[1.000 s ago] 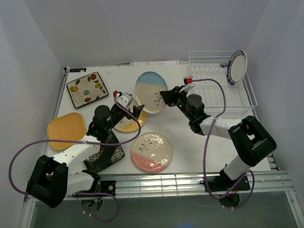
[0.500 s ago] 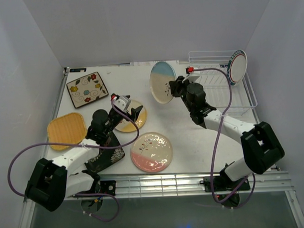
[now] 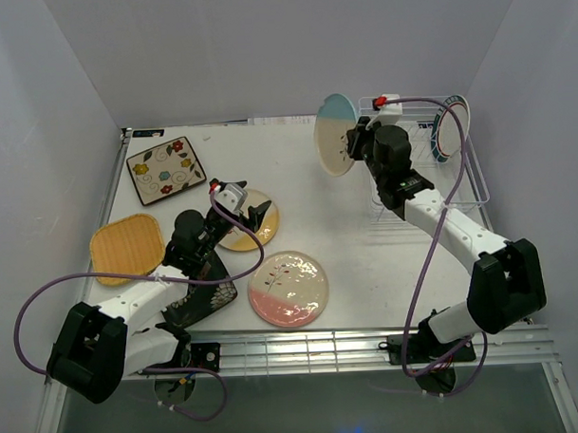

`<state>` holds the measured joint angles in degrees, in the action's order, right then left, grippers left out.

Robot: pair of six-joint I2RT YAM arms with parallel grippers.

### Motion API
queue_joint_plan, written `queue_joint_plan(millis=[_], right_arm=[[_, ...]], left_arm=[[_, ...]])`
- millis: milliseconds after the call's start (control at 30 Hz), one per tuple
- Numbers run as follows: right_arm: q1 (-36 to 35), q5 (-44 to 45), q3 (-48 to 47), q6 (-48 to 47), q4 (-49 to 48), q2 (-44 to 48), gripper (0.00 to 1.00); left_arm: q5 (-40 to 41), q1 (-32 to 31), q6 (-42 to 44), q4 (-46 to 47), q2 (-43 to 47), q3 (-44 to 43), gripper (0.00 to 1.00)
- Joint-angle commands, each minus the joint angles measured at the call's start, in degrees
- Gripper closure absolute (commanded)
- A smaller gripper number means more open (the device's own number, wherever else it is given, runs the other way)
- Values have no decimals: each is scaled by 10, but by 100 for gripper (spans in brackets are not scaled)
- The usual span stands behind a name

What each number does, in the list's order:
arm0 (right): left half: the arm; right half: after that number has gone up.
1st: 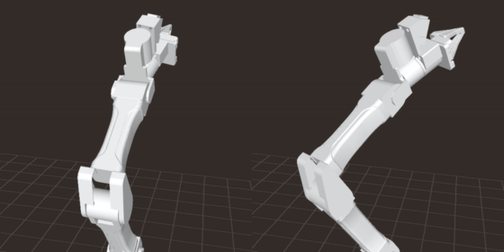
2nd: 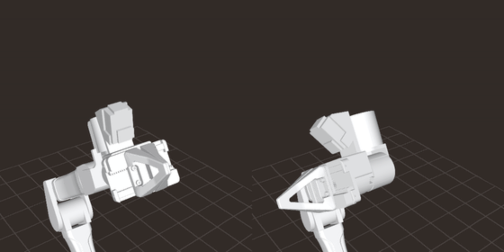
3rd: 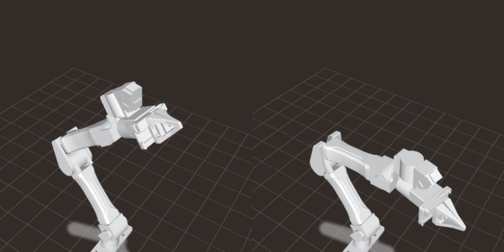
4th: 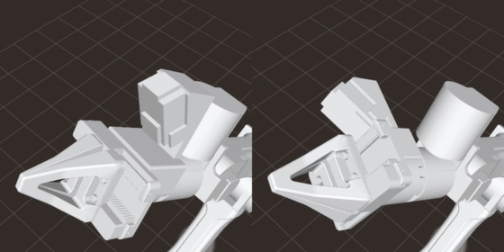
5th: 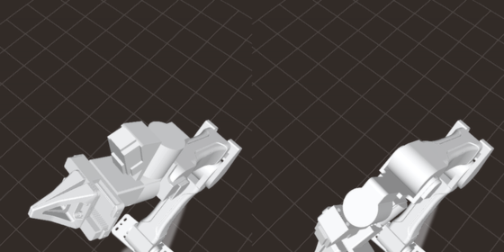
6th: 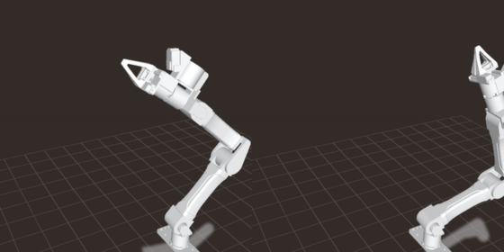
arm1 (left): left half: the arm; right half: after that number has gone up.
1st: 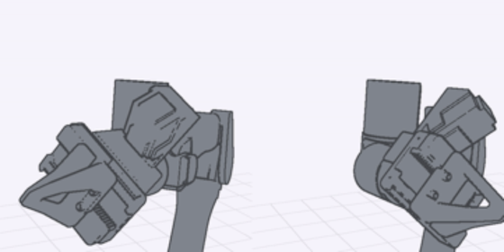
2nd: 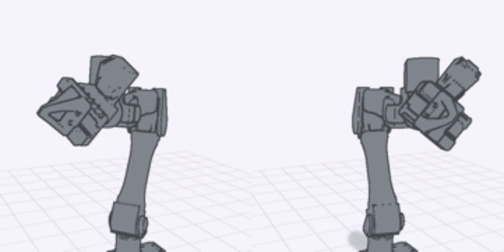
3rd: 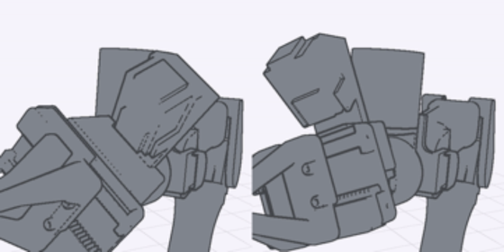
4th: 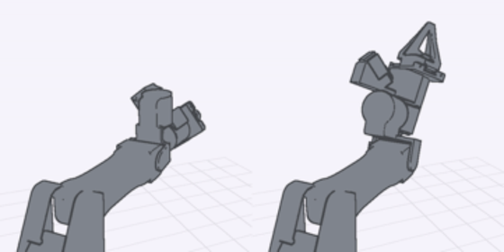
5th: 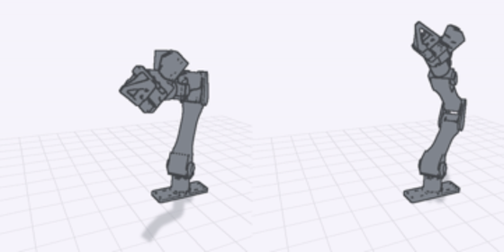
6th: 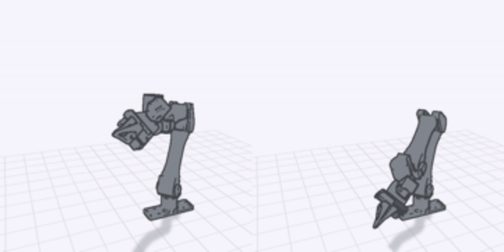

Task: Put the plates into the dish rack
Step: Pick up the plate at the center of the board, then insert the plate into the dish rack.

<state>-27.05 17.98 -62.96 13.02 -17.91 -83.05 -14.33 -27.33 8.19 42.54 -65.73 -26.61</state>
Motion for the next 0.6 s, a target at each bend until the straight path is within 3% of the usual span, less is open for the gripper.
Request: queue_joint_plan(millis=[0, 133, 567], right_arm=[[45, -50, -59, 3, -65, 50, 92], [81, -67, -92, 7, -25, 44, 92], [163, -63, -114, -18, -37, 31, 92]], left_arm=[[0, 2, 2, 18, 8, 5, 14], [-5, 2, 1, 18, 11, 7, 15], [-30, 2, -2, 19, 14, 9, 15]])
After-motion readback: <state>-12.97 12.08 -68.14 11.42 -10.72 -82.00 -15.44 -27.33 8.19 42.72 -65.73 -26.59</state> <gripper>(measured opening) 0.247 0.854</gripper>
